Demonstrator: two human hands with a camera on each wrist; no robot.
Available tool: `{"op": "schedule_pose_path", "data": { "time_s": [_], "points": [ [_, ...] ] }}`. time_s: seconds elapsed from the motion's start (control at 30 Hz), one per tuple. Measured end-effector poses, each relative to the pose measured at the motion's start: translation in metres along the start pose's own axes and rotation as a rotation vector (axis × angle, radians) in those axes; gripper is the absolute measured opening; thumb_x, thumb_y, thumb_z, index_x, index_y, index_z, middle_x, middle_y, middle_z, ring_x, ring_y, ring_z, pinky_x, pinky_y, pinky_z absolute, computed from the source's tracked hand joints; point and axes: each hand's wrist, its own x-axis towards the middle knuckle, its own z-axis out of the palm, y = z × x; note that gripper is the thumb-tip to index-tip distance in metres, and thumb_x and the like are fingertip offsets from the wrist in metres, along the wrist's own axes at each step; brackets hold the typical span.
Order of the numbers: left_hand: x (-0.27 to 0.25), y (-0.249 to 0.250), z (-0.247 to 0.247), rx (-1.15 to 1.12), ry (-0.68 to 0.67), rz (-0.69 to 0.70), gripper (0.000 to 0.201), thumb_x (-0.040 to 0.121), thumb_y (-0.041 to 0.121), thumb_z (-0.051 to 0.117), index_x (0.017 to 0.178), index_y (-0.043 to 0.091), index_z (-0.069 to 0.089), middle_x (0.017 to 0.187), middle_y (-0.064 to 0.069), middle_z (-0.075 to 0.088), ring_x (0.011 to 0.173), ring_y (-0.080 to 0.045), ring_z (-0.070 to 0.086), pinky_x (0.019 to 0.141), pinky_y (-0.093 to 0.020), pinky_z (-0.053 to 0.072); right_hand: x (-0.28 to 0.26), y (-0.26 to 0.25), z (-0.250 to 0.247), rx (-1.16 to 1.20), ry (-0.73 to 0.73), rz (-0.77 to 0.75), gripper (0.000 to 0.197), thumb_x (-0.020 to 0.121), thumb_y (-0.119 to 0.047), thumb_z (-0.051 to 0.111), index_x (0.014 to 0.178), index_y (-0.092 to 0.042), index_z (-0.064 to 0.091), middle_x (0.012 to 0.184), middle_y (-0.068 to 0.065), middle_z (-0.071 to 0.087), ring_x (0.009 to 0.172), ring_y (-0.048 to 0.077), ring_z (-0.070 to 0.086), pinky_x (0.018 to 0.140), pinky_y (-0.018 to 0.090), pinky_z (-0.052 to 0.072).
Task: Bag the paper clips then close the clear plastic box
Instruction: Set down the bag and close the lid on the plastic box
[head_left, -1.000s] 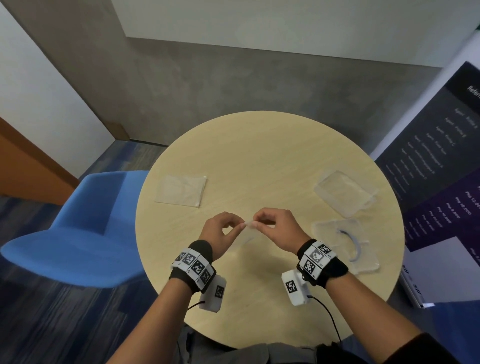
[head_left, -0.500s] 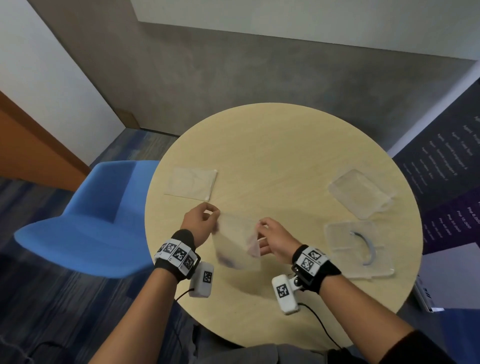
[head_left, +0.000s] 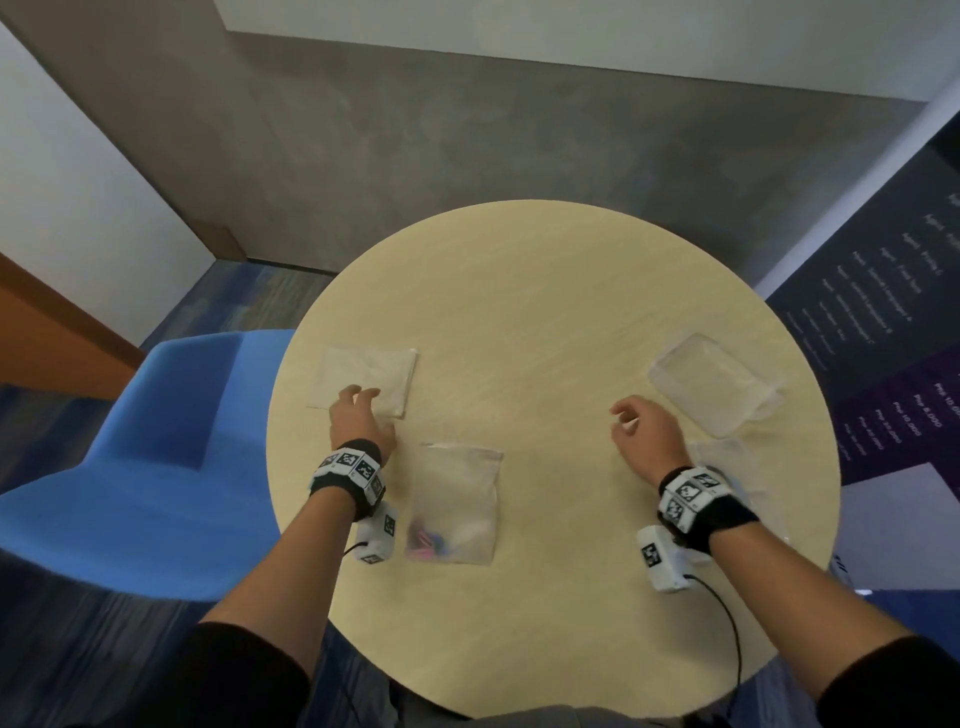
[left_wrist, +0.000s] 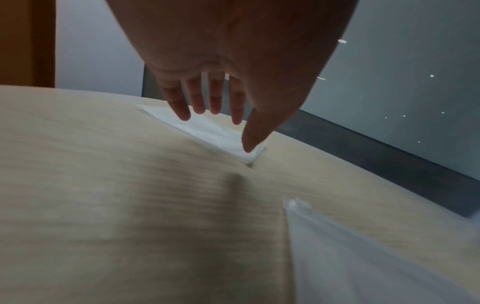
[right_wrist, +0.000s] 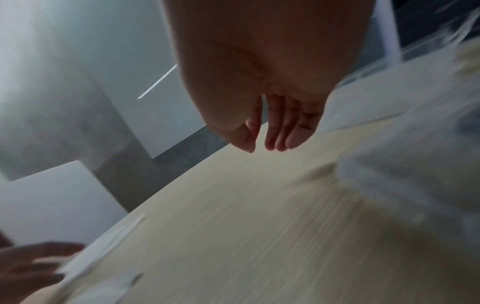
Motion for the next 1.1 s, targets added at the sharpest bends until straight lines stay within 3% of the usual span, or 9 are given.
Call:
{"op": "schedule_pose_path", "data": {
  "time_s": [0.13,0.23,0.37,0.47,0.53,0.63,0.8,0.93,1.1],
  "points": [
    [0.013,0.009,0.011,0.091,-0.096,0.032,0.061,0.082,0.037,0.069,0.138,0.020,0.051,0.151,-0.008,0.038,0.138,-0.032,0.033,0.113,-0.043,0.035,0.021,0.032,-0.044,-0.151,0.146,0.116,0.025,0.084,-0.008,0.067,0.108,-0.015,0.063,0.119,0.014,0.052,0.093,0.033,0.060,0.078,0.036,0.049],
    [0.013,0.014,0.020,0.135,-0.052,0.013,0.057,0.079,0.048,0.069,0.129,0.022,0.058,0.142,-0.007,0.046,0.130,-0.033,0.040,0.108,-0.043,0.040,0.032,0.048,-0.062,-0.237,0.179,0.168,0.031,0.082,-0.013,0.069,0.112,-0.017,0.063,0.122,0.014,0.052,0.098,0.035,0.061,0.080,0.040,0.053],
    [0.015,0.020,0.021,0.056,0.046,-0.045,0.028,0.084,0.034,0.068,0.104,0.015,0.071,0.125,-0.010,0.055,0.117,-0.033,0.047,0.096,-0.043,0.048,0.043,0.063,-0.064,-0.365,0.102,0.213,0.038,0.082,-0.024,0.073,0.118,-0.015,0.066,0.122,0.016,0.059,0.108,0.037,0.059,0.085,0.042,0.053],
    [0.017,0.018,0.014,0.063,0.007,-0.025,0.015,0.087,0.021,0.066,0.091,0.008,0.073,0.121,-0.011,0.058,0.112,-0.034,0.053,0.090,-0.042,0.050,0.047,0.064,-0.059,-0.373,0.044,0.211,0.023,0.088,-0.020,0.067,0.107,-0.011,0.075,0.105,0.016,0.073,0.097,0.036,0.067,0.078,0.037,0.056],
    [0.018,0.014,0.007,0.094,-0.024,0.004,0.015,0.089,0.019,0.064,0.093,0.008,0.073,0.121,-0.012,0.061,0.110,-0.034,0.056,0.090,-0.041,0.050,0.048,0.057,-0.055,-0.339,0.048,0.203,0.019,0.091,-0.015,0.063,0.105,-0.013,0.077,0.098,0.017,0.076,0.090,0.037,0.069,0.075,0.038,0.058],
    [0.015,0.012,-0.002,0.075,-0.005,-0.004,0.019,0.094,0.022,0.057,0.101,0.010,0.070,0.119,-0.015,0.065,0.107,-0.035,0.062,0.090,-0.041,0.051,0.050,0.042,-0.049,-0.305,0.028,0.144,0.020,0.091,-0.014,0.064,0.108,-0.015,0.076,0.104,0.014,0.076,0.094,0.035,0.070,0.079,0.038,0.058],
    [-0.001,0.019,-0.014,-0.278,0.074,-0.019,0.010,0.097,0.019,0.052,0.101,0.014,0.059,0.113,-0.018,0.068,0.095,-0.033,0.070,0.083,-0.045,0.057,0.038,0.016,-0.018,-0.287,-0.120,-0.044,0.020,0.089,-0.019,0.064,0.104,-0.019,0.077,0.107,0.009,0.075,0.098,0.028,0.069,0.090,0.036,0.056],
    [-0.022,0.050,-0.017,-0.539,0.061,0.016,0.004,0.099,0.012,0.049,0.099,0.010,0.052,0.106,-0.020,0.067,0.075,-0.024,0.069,0.070,-0.033,0.060,0.000,0.004,0.008,-0.299,-0.218,-0.120,0.024,0.090,-0.025,0.061,0.110,-0.026,0.074,0.110,0.008,0.067,0.095,0.028,0.068,0.095,0.033,0.053],
    [-0.063,0.091,-0.012,-0.557,0.048,0.192,0.006,0.096,0.015,0.053,0.091,0.017,0.054,0.085,-0.004,0.075,0.075,-0.016,0.073,0.065,-0.028,0.055,-0.051,0.013,0.003,-0.313,-0.338,-0.132,0.020,0.085,-0.026,0.065,0.101,-0.024,0.077,0.107,0.001,0.065,0.099,0.022,0.065,0.093,0.030,0.051]
  ]
}}
